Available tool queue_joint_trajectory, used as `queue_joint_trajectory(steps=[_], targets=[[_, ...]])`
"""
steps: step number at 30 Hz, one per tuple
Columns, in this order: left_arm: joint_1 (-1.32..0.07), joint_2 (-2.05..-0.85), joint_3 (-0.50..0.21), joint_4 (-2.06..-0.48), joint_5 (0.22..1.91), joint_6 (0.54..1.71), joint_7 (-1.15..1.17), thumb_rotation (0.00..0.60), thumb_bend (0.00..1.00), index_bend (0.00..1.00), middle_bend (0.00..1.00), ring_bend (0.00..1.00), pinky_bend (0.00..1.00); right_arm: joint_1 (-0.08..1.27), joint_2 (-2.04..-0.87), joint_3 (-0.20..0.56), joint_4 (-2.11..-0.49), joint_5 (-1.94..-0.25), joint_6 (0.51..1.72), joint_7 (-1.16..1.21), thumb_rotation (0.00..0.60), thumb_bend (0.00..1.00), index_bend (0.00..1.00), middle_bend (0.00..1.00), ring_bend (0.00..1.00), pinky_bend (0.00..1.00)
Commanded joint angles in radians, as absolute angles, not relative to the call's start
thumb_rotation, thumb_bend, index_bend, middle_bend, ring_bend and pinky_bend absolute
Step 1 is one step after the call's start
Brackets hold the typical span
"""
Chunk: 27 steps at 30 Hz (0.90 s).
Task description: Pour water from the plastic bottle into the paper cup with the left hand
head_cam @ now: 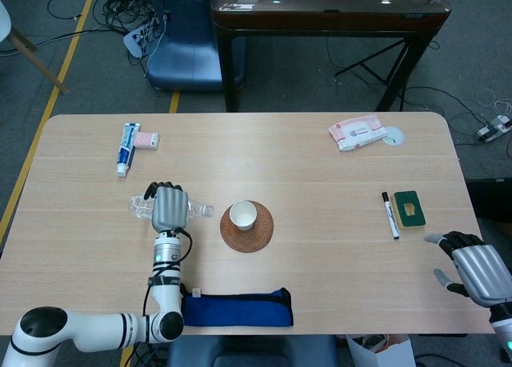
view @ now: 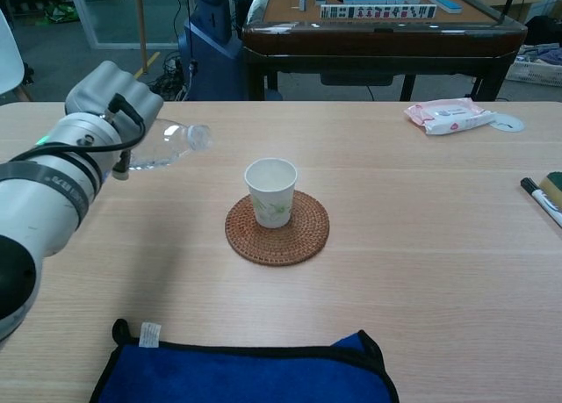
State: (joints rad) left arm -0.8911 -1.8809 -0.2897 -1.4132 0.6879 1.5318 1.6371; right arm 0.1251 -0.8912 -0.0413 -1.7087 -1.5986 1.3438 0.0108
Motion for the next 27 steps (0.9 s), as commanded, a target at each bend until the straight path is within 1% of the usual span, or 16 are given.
queue_joint_trajectory(steps=[1,9,27], targets=[[-0.903,-1.893,-0.294,-1.401,0.681,1.537,1.649,0.6,0.11,0.75,0.75,0.48,0.51,0.125,-0.891,-0.041,-1.708,-1.598,1.344,0.012,0.6,0.31,0.29,0.32,0.25,0.33],[-0.932,-1.925,-0.286,-1.366,0.668,1.548,1.694,0.6,0.12,0.75,0.75,0.48,0.51,0.124,-0.884,-0.04,-1.709,-1.595,1.346,0.029,0.6,0.31,0.29,0.32,0.25,0.33],[-0.99,-1.987,-0.311,-1.279,0.629,1.544,1.759,0.6,0.12,0.75,0.76,0.49,0.51,0.131,-0.883,-0.036,-1.699,-1.573,1.324,0.045,0.6,0.31,0.29,0.32,0.25,0.33]])
